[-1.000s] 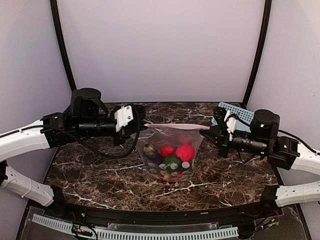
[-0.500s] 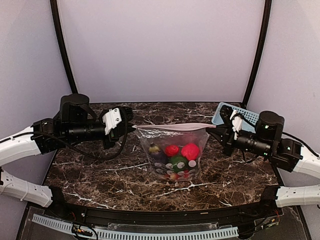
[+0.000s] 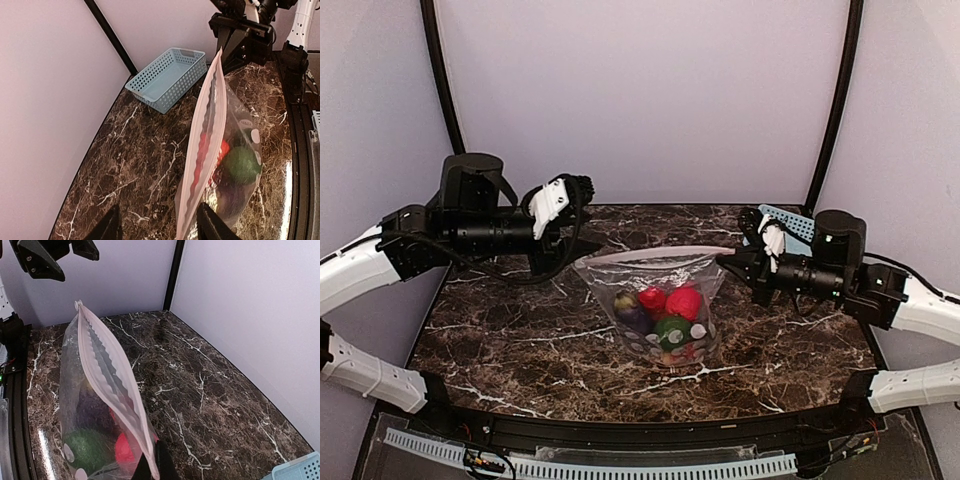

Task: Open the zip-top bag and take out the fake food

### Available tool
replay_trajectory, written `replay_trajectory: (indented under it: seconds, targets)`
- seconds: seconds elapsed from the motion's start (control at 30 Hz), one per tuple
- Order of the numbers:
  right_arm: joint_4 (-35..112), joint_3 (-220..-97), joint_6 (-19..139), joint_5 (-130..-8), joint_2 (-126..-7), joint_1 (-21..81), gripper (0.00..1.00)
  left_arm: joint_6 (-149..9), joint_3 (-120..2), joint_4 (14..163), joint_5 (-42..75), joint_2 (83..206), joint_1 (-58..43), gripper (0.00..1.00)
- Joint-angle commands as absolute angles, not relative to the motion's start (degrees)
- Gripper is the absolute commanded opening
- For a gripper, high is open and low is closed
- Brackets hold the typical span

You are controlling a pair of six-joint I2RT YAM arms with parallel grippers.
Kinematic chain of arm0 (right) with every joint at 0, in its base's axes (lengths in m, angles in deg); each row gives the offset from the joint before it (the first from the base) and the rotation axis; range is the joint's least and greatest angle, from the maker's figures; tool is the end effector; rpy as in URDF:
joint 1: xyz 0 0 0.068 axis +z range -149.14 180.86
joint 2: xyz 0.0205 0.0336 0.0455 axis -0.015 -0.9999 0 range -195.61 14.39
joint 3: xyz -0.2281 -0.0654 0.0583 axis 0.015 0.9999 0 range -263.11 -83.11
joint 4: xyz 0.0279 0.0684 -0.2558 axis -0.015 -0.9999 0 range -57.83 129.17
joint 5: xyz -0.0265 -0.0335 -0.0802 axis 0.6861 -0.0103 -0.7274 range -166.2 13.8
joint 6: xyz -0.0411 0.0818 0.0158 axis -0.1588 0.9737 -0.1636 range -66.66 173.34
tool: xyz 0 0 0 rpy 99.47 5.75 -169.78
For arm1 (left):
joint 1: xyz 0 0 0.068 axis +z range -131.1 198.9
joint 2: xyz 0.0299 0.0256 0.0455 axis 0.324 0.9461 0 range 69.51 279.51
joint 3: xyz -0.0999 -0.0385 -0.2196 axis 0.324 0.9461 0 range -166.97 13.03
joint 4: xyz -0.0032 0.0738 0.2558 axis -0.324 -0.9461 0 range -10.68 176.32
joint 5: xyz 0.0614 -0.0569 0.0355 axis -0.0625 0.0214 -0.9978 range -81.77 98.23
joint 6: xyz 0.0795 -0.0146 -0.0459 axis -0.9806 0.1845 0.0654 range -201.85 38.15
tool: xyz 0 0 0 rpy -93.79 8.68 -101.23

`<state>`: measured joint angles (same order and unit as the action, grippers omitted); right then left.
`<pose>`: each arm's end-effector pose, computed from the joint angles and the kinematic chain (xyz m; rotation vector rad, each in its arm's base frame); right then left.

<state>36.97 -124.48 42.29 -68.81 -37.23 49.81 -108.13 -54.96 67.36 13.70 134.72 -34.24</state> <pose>0.1787 0.2215 0.2780 -0.9931 1.5311 0.5869 0.1853 -0.2606 0.3544 1.2473 1.3965 -0.4133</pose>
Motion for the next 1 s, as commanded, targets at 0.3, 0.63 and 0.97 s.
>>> replay_trajectory:
  seconds: [0.3, 0.63, 0.97]
  targets:
    - [37.7, -129.5, 42.2, -62.7, -38.0, 49.7, 0.00, -112.1, -70.8, 58.4, 9.0, 149.5, -40.3, 0.34]
    - [37.2, -128.7, 42.2, -62.6, -36.6, 49.7, 0.00, -114.0, -73.9, 55.8, 9.7, 153.7, -40.4, 0.18]
    - [37.5, -128.0, 42.4, -64.0, -35.9, 49.7, 0.00, -114.7, -74.5, 54.7, 11.2, 155.7, -40.3, 0.13]
